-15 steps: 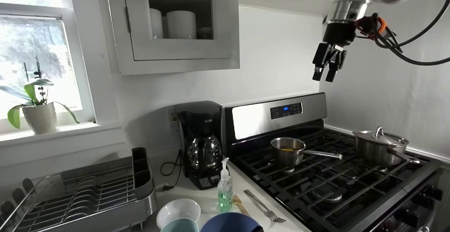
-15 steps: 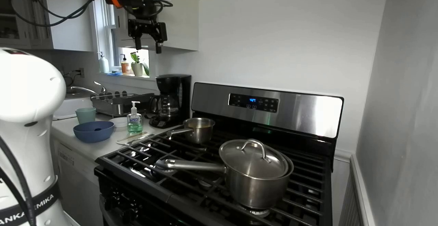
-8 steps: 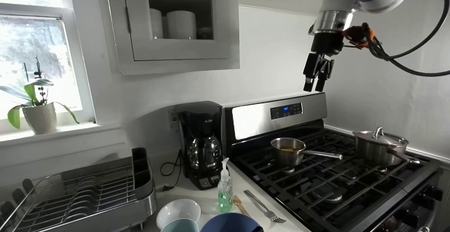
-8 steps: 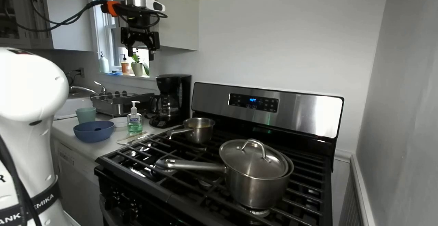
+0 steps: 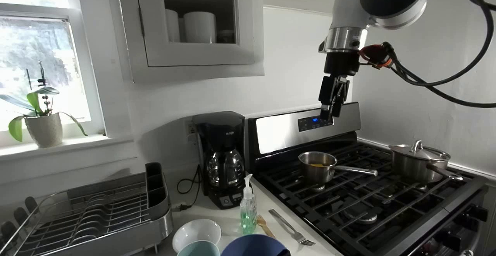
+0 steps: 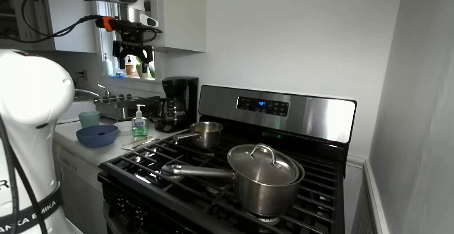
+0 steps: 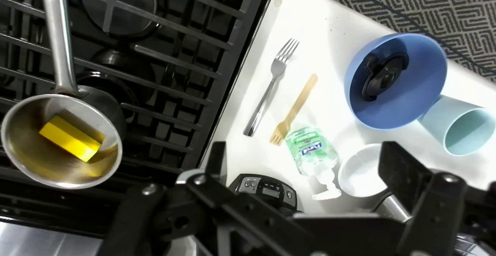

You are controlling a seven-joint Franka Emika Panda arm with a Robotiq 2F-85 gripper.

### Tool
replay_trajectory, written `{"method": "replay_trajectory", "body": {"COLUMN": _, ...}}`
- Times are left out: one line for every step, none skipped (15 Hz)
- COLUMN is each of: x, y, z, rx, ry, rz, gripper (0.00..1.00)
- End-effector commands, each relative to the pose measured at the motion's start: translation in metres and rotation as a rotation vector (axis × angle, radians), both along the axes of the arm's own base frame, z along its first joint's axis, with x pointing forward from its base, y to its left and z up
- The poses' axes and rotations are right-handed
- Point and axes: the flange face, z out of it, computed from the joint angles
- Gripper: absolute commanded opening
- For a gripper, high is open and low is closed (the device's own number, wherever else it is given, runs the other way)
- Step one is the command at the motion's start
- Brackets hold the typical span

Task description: Place the cup in front of the coffee maker then turn the bottle to place the spout above the cup

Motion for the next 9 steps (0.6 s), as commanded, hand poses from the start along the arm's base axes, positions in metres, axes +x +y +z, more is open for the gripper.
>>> {"method": "replay_trajectory", "body": {"x": 0.004, "y": 0.032, "z": -0.012, "rx": 0.057, "ry": 0.034, "rz": -0.017, "gripper": 1.0}}
{"method": "replay_trajectory", "body": {"x": 0.005, "y": 0.038, "z": -0.02, "rx": 0.058, "ry": 0.03, "rz": -0.038, "gripper": 1.0}}
{"method": "replay_trajectory", "body": {"x": 0.004, "y": 0.046, "z": -0.032, "rx": 0.044, "ry": 0.068, "rz": -0.071, "gripper": 1.0}}
{"method": "replay_trajectory", "body": {"x": 0.003, "y": 0.052, "z": -0.041, "rx": 0.029, "ry": 0.083, "rz": -0.095, "gripper": 1.0}}
{"method": "replay_trajectory", "body": {"x": 0.002, "y": 0.059, "z": -0.051, "rx": 0.004, "ry": 0.095, "rz": -0.121, "gripper": 1.0}}
{"method": "replay_trajectory", "body": {"x": 0.0, "y": 0.066, "z": -0.062, "rx": -0.019, "ry": 0.109, "rz": -0.139, "gripper": 1.0}}
{"method": "replay_trajectory", "body": {"x": 0.0, "y": 0.072, "z": -0.071, "rx": -0.037, "ry": 0.113, "rz": -0.151, "gripper": 1.0}}
{"method": "replay_trajectory", "body": {"x": -0.002, "y": 0.08, "z": -0.08, "rx": -0.059, "ry": 0.118, "rz": -0.136, "gripper": 1.0}}
{"method": "replay_trajectory", "body": {"x": -0.002, "y": 0.084, "z": -0.086, "rx": -0.072, "ry": 0.113, "rz": -0.099, "gripper": 1.0}}
